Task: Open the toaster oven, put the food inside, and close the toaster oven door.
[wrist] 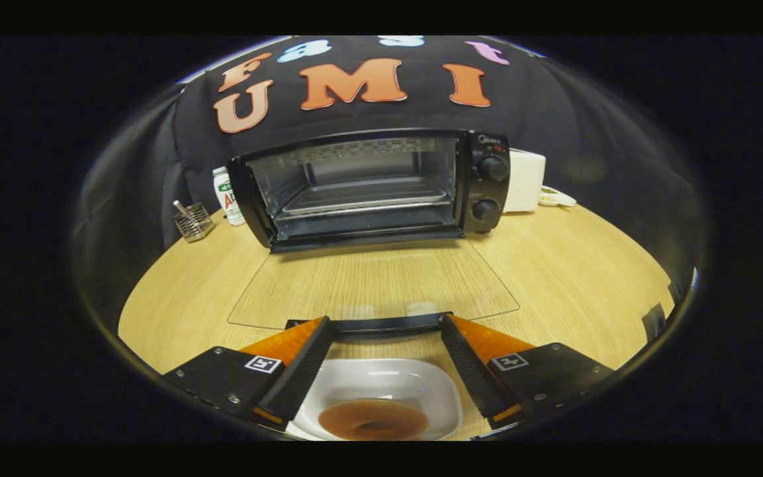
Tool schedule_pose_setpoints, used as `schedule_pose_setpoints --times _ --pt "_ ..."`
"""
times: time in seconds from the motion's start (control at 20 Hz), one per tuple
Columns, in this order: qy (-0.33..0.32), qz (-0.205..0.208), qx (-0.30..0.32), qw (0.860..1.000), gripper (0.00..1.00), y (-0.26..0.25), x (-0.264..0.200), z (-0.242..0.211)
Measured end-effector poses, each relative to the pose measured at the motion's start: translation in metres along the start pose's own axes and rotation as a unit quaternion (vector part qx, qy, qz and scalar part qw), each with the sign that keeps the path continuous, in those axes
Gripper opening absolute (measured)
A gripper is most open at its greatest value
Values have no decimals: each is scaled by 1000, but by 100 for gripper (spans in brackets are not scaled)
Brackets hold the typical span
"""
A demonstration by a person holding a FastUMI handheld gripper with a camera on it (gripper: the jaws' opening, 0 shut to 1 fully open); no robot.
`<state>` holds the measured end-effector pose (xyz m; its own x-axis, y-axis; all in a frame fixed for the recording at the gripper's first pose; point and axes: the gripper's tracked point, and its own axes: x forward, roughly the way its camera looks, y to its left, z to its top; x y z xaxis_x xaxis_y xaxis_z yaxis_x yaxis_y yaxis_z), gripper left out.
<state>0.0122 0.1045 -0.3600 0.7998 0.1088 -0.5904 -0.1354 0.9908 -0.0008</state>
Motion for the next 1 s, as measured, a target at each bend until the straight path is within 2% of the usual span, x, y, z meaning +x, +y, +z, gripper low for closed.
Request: schedule_pose_setpoints --times 0.35,0.7,1.0 --pt "-9 -7 1 1000 98 -7 -21 -3" --pt "-43 -7 12 999 98 -7 -77 -7" --pt "-40 -6 -1 999 98 0 -106 -39"
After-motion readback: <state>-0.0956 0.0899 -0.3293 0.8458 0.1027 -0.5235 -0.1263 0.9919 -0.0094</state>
